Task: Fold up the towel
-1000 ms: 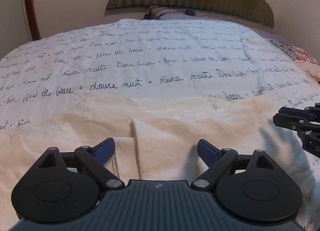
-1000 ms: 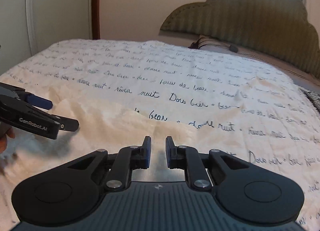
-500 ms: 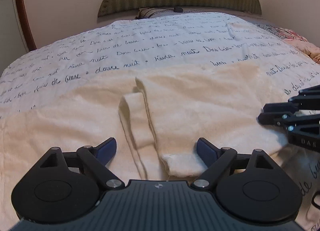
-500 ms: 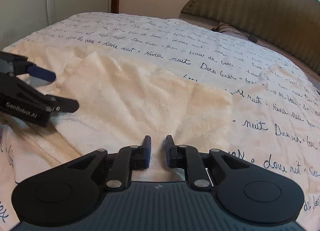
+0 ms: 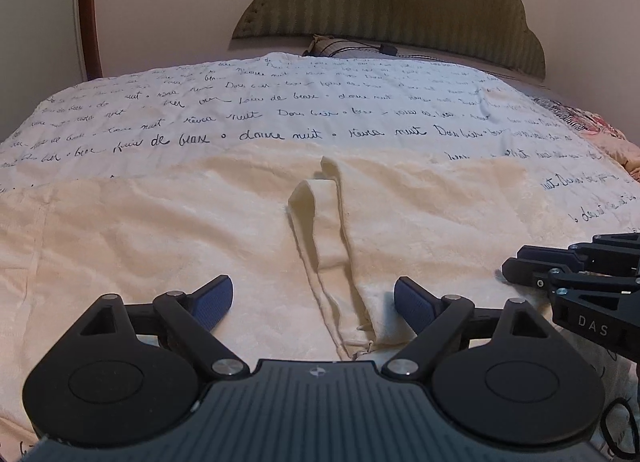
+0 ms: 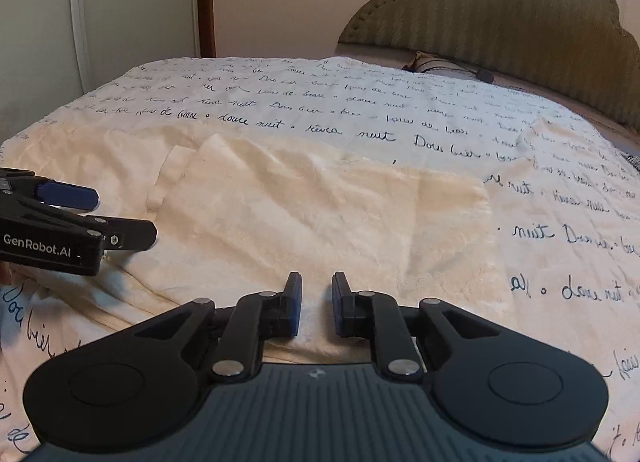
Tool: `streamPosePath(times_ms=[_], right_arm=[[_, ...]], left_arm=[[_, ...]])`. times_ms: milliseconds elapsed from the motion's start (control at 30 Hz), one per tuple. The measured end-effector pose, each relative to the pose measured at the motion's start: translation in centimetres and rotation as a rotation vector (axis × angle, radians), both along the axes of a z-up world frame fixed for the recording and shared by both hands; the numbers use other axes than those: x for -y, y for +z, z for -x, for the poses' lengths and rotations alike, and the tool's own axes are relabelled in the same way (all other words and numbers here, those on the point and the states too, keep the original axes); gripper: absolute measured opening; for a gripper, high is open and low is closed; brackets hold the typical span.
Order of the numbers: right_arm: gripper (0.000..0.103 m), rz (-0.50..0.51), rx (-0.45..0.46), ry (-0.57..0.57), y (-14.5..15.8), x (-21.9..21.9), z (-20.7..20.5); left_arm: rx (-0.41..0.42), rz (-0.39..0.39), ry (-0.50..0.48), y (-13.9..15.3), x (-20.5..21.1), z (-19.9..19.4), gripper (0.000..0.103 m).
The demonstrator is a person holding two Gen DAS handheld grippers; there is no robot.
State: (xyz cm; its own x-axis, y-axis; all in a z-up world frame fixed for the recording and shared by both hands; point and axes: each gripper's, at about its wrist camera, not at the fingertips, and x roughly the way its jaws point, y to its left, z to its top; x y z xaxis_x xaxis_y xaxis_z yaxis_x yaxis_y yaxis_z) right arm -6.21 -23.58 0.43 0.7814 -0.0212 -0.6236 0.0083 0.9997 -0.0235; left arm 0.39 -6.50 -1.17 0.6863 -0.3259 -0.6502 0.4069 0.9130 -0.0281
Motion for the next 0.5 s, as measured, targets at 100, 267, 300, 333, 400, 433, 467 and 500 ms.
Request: streamPosePath(times_ms=[100,267,300,333,400,433,467,500], right_arm=[[0.016,-0.014,0.02,0.014,0.6,-0.7,0.3],[0.016,0.011,-0.012,0.02,-0.2,-1.7,0.0],[0.016,0.014,-0.014,0.02,-0.4,-1.7,0.0],[0.016,0.012,-0.014,0.018,-0.5,-1.7,0.1],[0.016,0.011,-0.015,0.011,-0.3,-1.8,0.3],[0.016,0.017,-0.014,0.009,-0.1,-1.8,0.4],[0.016,0.024,-0.012,0.006,0.0,-2.0,0.4],[0.016,0.028,-0.009,0.004,0.1,-2.1,0.5]], left_arm=[[0.004,0.0,0.008,0.2,-0.3,0.2,0.091],[0.004,0.001,0.015,0.4,-0.9,0.5,0.09],[0.004,-0.002,0.017,0.4,-0.9,0.5,0.09],[0.004,-0.002,0.018,0.4,-1.0,0.6,0.09],[0.004,-0.001,0.019,0.4,-1.2,0.6,0.09],[0.004,-0.001,0.02,0.4,-1.2,0.7,0.09],[0.005,-0.001,0.022,0.5,-1.2,0.7,0.09],[0.007,0.0,0.024,0.5,-1.3,0.8,0.09]])
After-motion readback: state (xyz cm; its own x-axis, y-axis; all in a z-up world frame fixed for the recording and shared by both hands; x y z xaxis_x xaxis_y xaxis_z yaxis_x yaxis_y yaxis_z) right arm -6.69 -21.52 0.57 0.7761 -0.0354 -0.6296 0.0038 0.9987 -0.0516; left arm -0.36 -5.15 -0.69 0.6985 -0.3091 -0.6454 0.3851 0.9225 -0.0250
